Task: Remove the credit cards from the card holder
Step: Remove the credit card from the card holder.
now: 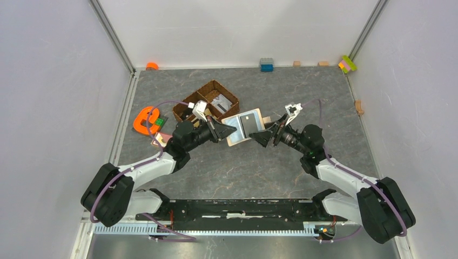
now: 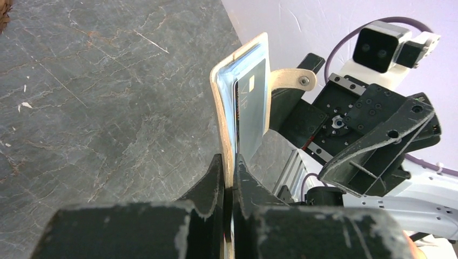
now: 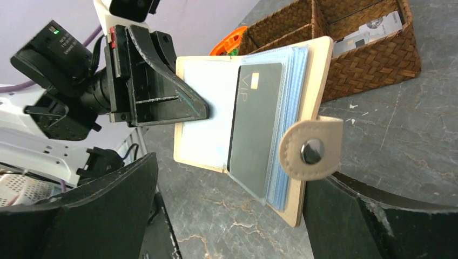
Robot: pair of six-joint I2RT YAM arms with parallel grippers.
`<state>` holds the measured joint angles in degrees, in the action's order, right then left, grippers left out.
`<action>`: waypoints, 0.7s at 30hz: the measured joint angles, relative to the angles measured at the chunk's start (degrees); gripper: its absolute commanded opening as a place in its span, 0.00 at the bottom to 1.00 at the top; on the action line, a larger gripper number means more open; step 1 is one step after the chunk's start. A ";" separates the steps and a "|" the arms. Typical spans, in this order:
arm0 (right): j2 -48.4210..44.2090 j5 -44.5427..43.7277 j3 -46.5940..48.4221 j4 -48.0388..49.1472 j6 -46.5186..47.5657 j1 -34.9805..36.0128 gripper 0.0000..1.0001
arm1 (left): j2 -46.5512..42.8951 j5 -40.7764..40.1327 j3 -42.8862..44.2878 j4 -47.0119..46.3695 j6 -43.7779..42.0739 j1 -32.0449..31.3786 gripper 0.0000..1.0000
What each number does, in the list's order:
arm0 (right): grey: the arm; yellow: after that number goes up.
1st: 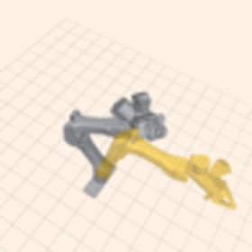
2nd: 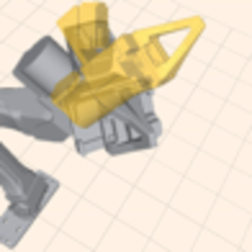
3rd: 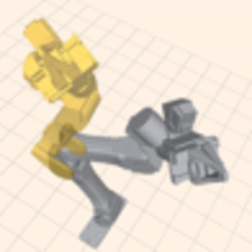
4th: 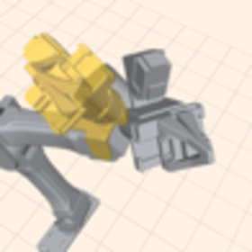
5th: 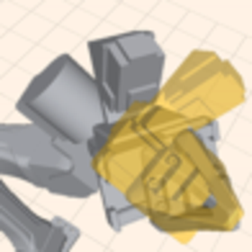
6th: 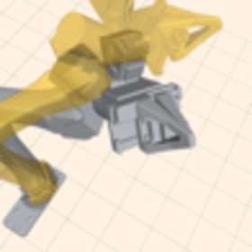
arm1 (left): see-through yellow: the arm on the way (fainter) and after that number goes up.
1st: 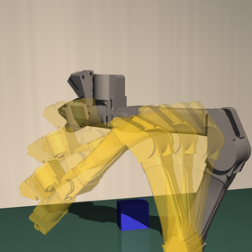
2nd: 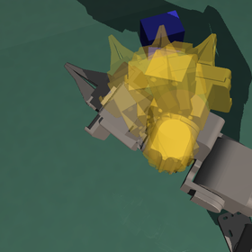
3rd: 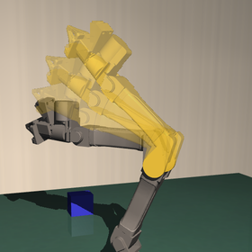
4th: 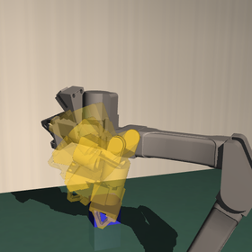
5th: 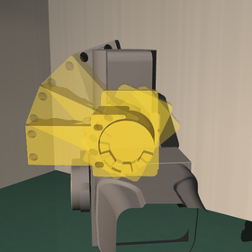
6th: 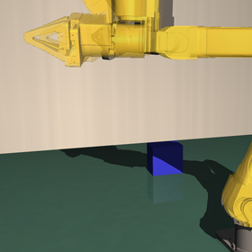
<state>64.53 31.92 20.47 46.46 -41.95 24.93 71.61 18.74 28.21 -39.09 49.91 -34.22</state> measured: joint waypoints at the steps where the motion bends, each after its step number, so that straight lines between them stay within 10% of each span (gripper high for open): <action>1: -0.09 -0.57 0.59 -1.29 1.09 0.59 0.98 | 0.00 -0.02 0.04 -0.02 -0.20 0.00 0.02; 21: -11.34 -28.44 10.36 -26.47 17.05 5.09 0.96 | 0.00 1.86 1.25 0.83 -3.34 -1.84 0.02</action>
<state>53.19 3.49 30.83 19.99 -24.91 30.02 71.61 20.60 29.45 -38.26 46.57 -36.05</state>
